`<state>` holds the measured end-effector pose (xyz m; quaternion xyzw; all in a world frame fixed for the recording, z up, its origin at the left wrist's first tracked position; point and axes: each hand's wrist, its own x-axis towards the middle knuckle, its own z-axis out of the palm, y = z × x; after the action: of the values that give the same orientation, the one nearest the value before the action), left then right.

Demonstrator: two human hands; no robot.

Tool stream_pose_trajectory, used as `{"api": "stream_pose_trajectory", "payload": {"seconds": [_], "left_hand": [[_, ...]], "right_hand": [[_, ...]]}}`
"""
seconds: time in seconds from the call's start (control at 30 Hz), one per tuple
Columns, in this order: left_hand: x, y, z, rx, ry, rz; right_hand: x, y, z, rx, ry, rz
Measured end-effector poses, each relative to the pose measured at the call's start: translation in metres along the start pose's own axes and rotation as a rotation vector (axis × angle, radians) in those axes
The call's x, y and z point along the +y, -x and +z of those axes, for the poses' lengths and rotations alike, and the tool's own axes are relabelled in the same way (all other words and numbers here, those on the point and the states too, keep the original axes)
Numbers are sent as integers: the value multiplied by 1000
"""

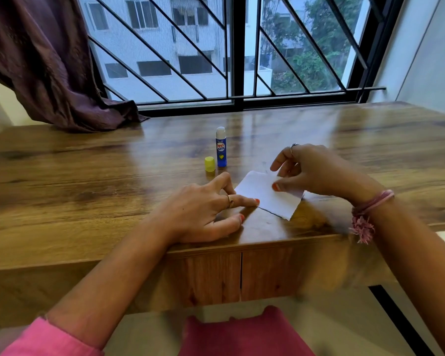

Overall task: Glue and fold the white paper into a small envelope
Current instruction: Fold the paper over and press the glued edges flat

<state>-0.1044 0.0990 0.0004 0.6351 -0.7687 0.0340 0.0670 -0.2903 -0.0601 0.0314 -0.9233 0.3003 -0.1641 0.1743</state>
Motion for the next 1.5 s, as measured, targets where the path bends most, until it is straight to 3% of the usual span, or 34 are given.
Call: {"api": "stream_pose_trajectory", "payload": {"seconds": [0.13,0.23,0.37,0.87,1.0,1.17,1.3,1.4,1.5], "left_hand": [[-1,1,0,-4,5,-7],[0,1,0,1,3,-7],[1,0,0,0,22,-13],[4,1,-1,-12,42,-45],[4,1,-1,-10,37,-42],[4,1,0,-14,12,-36],[4,3,0,5,8,-42],[4,4,1,30,25,-40],[4,5,2,82,44,-45]], "right_hand": [[-2,15,1,167,79,-214],[-1,30,6,118,104,-376],[6,43,17,-38,27,-408],[29,69,7,87,225,-560],[28,79,8,110,194,-555],[31,79,12,43,-117,-366],[31,76,13,222,-414,-151],[33,78,18,319,-328,-103],[33,85,19,224,-170,-209]]}}
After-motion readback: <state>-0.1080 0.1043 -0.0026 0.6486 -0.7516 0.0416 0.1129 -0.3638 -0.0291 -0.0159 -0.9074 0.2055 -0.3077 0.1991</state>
